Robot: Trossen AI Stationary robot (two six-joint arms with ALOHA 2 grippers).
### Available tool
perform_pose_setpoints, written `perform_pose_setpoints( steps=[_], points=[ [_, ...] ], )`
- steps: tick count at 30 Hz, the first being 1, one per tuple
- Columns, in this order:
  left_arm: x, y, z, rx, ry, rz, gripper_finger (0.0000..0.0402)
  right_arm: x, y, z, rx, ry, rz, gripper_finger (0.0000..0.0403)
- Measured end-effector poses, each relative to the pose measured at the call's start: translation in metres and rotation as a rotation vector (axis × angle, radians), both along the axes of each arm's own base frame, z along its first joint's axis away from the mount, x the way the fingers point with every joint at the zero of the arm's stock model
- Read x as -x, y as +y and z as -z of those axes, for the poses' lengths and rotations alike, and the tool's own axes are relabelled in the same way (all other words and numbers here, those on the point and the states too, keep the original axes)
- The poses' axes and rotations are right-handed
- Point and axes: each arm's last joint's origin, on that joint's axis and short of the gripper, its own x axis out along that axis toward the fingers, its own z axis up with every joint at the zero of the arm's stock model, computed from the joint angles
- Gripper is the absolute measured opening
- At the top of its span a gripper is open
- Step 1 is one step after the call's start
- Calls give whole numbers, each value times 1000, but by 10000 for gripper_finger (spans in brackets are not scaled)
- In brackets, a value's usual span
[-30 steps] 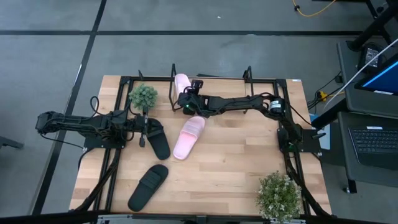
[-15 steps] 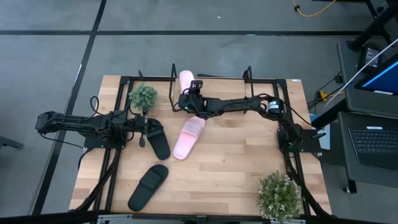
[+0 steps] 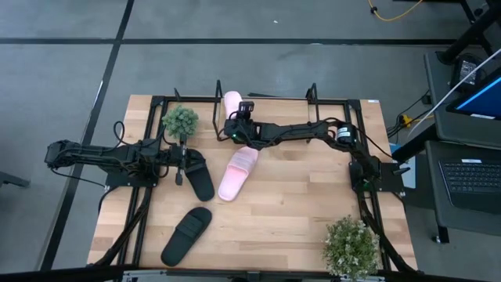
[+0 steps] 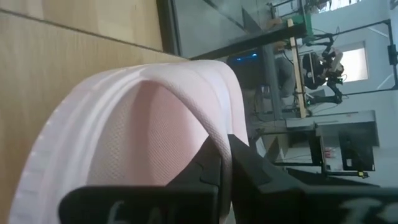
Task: Pick and place slides into the shelf
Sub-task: Put the right pink slides on the shelf
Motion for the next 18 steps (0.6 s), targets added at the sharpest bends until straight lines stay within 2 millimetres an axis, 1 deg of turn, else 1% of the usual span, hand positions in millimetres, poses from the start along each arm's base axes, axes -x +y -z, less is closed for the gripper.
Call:
perform_pose_setpoints(
  steps=[5, 12, 18],
  points=[
    [0, 0, 0, 4, -1, -1, 0, 0, -3, 5, -7, 19, 1, 12],
    [0, 0, 0, 6, 0, -1, 0, 0, -4, 6, -38, 14, -33, 12],
    [0, 0, 0, 6, 0, -1, 0, -1, -2, 9, -110, 28, -112, 12]
  ],
)
